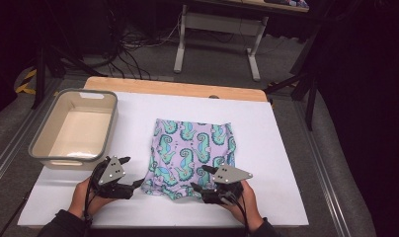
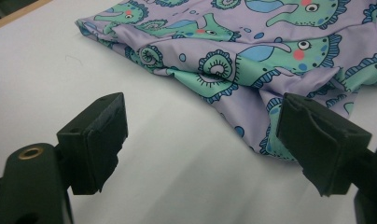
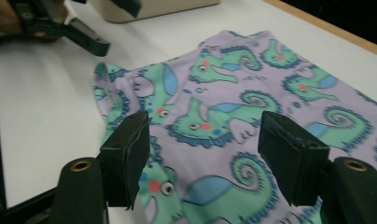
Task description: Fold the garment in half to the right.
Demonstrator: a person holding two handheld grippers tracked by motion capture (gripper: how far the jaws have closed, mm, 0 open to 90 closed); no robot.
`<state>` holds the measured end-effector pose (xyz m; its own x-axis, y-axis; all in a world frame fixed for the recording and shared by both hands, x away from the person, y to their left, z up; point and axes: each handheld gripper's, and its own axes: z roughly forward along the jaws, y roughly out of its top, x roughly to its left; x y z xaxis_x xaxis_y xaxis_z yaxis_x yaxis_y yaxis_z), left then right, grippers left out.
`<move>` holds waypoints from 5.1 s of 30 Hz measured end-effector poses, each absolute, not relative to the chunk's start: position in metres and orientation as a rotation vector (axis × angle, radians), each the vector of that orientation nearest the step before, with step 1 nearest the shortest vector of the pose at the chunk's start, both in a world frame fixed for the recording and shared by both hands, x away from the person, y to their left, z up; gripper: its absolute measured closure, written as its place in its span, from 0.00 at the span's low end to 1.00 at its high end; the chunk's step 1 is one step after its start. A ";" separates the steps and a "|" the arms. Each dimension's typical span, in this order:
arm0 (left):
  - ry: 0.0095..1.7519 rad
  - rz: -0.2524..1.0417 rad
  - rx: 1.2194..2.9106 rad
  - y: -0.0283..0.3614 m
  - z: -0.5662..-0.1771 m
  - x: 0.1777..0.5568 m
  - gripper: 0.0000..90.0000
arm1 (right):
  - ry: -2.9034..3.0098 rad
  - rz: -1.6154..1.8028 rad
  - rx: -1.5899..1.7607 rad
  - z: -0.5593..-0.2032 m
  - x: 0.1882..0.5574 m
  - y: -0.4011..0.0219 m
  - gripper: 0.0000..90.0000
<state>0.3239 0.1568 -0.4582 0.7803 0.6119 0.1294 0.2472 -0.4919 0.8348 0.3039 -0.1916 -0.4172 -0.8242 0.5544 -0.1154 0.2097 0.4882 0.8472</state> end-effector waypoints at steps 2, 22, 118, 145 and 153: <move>0.644 0.529 2.089 0.157 -0.458 0.324 0.19 | 2.390 1.261 0.605 -0.419 0.303 -0.183 0.42; 0.672 0.515 2.086 0.155 -0.460 0.329 0.19 | 2.608 1.047 0.439 -0.458 0.316 -0.107 0.50; 1.052 0.402 2.082 0.096 -0.462 0.495 0.94 | 2.591 1.060 0.492 -0.461 0.312 -0.103 0.42; 1.058 0.402 2.060 0.097 -0.462 0.494 0.95 | 2.573 1.075 0.639 -0.456 0.326 -0.099 0.95; 1.061 0.450 2.029 0.101 -0.460 0.488 0.95 | 2.527 1.145 0.578 -0.449 0.319 -0.098 0.96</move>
<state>0.4885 0.1015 -0.4605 0.5877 0.8078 -0.0454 0.5290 -0.3412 0.7770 0.3189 -0.0980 -0.4491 -0.8716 0.4779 -0.1093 0.2329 0.5999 0.7654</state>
